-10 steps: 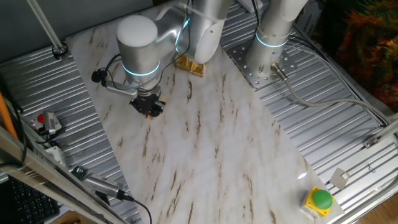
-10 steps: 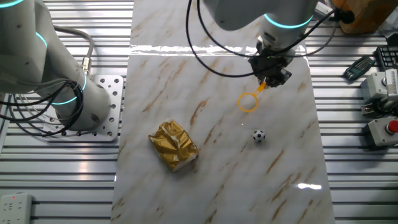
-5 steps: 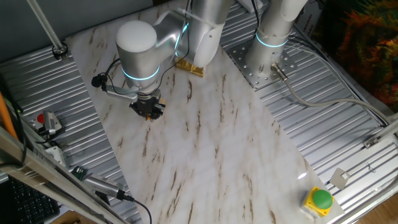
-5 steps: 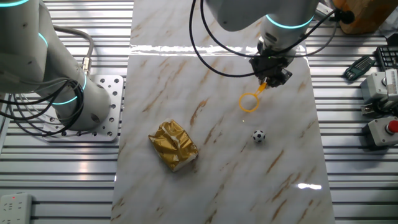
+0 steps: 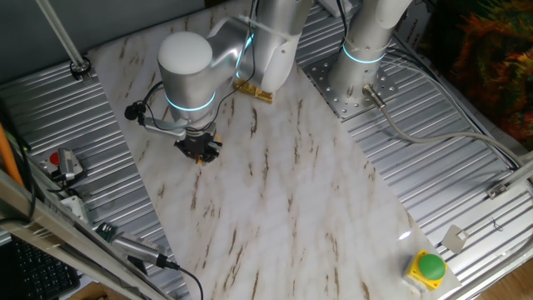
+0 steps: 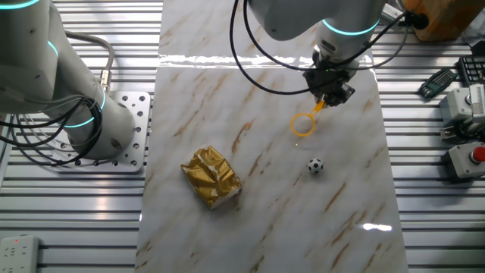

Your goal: Remove the bubble ring from the ball

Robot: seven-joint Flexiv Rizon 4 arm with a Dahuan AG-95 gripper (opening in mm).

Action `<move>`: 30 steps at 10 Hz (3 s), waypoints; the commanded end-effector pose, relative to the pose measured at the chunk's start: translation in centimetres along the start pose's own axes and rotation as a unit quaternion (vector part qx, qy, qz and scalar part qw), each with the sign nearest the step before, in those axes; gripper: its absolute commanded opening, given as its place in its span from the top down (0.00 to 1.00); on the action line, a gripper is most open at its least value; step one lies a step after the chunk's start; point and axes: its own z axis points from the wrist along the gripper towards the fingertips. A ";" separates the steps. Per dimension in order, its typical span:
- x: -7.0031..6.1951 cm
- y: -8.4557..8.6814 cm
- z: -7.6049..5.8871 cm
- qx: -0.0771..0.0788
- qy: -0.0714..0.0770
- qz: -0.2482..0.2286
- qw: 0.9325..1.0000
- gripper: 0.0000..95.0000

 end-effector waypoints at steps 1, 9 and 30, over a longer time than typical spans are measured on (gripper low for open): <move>0.0 0.0 0.1 0.001 -0.001 -0.001 1.000 1.00; 0.0 0.1 0.1 0.001 -0.004 -0.020 1.000 0.40; 13.0 -1.9 -13.7 -0.038 -0.017 0.372 0.927 0.60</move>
